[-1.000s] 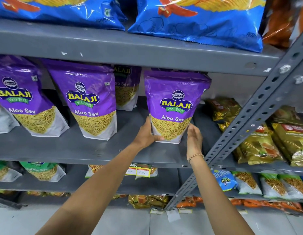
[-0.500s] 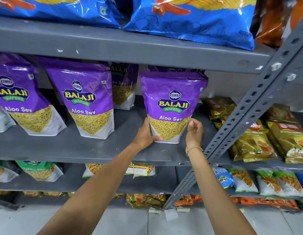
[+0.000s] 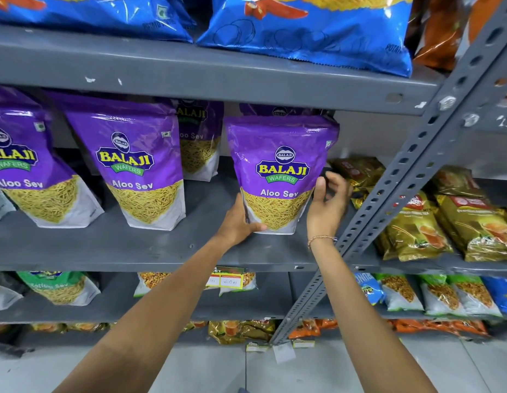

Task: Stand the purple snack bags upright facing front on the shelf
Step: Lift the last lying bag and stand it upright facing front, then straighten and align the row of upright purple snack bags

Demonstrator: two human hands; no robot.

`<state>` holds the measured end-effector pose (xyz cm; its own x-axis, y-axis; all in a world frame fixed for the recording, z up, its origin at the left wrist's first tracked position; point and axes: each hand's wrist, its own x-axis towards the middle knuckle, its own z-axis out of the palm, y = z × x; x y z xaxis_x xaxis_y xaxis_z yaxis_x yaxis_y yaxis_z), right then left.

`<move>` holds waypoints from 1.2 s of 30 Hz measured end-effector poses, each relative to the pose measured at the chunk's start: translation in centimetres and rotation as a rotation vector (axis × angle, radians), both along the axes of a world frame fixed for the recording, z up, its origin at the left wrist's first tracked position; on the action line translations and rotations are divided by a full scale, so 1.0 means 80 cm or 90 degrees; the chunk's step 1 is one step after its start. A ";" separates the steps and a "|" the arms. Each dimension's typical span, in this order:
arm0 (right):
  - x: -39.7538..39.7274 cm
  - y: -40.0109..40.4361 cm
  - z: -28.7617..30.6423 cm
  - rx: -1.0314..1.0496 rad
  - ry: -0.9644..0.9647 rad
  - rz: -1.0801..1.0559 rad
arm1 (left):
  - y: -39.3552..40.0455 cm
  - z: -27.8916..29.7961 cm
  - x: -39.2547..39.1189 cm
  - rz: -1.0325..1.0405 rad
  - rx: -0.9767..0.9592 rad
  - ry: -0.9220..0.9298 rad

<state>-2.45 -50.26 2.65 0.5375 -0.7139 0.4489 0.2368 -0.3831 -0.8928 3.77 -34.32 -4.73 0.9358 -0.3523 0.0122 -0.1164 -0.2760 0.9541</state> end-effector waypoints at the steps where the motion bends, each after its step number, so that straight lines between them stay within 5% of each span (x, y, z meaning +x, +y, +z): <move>1: -0.004 0.007 0.016 -0.090 -0.062 -0.010 | 0.000 0.001 -0.001 0.001 0.000 -0.001; 5: -0.003 0.035 0.088 -0.396 -0.175 0.105 | 0.003 0.005 -0.004 -0.002 0.002 -0.007; 10: 0.031 0.044 0.135 -0.616 0.170 0.032 | 0.002 0.006 -0.003 -0.008 0.020 -0.014; 18: 0.037 0.035 0.155 -0.482 0.106 0.063 | 0.002 0.003 0.002 -0.027 0.030 -0.021; 22: 0.032 0.035 0.150 -0.530 0.114 0.030 | 0.004 0.005 0.000 -0.055 0.035 -0.021; 24: 0.019 0.053 0.133 -0.566 0.020 0.014 | 0.015 0.008 -0.009 -0.044 -0.020 -0.003; 28: -0.002 0.120 0.071 -0.559 -0.145 0.252 | 0.078 0.018 -0.039 0.147 -0.077 -0.066; 32: 0.013 0.184 0.010 -0.510 0.014 0.383 | 0.182 0.028 -0.057 0.354 -0.087 -0.147; 36: 0.046 0.225 -0.023 -0.236 0.175 0.400 | 0.274 0.027 -0.034 0.484 -0.121 -0.181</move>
